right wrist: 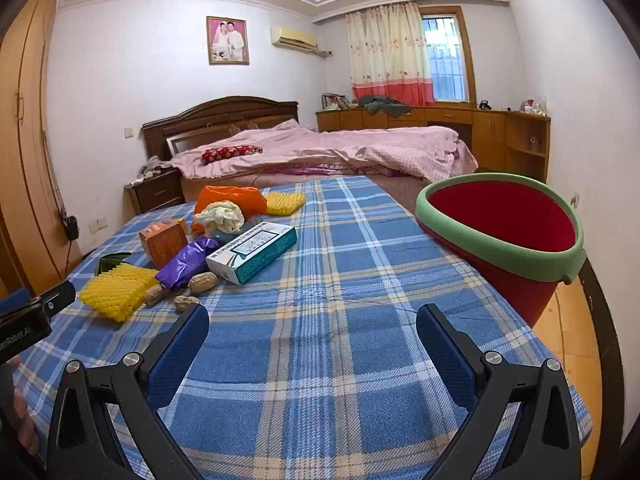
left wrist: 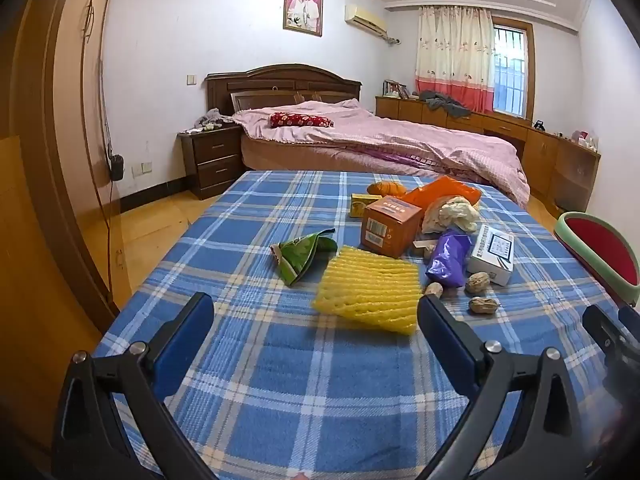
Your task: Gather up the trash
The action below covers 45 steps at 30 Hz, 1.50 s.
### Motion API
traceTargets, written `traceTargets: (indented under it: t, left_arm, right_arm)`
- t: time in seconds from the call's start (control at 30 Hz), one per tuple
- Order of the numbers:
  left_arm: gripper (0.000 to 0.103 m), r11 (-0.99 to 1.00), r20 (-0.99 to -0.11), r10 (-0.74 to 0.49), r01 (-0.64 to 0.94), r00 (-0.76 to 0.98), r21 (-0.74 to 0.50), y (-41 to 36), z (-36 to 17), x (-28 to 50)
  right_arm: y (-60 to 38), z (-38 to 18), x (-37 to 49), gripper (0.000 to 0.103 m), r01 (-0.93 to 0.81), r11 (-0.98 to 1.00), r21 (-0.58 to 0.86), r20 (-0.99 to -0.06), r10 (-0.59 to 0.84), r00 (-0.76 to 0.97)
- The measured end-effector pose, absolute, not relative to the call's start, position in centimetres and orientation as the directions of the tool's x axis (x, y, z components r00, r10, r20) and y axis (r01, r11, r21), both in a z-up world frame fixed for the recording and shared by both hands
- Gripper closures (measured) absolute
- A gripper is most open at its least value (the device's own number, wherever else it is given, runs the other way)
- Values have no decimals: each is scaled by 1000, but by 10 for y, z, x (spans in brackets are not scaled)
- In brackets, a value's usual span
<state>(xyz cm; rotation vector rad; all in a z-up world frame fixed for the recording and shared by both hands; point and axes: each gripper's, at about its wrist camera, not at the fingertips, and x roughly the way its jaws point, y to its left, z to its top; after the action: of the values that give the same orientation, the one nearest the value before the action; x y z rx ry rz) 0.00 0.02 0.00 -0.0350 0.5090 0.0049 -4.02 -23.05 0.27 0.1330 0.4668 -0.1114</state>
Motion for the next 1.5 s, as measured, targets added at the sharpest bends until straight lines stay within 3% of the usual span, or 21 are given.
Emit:
traceTargets:
  t: [1.5]
  left_arm:
    - [2, 999, -494, -7, -18, 869, -46, 2, -2, 1]
  right_arm:
    - [-231, 2, -41, 0, 137, 986, 98, -444, -80, 893]
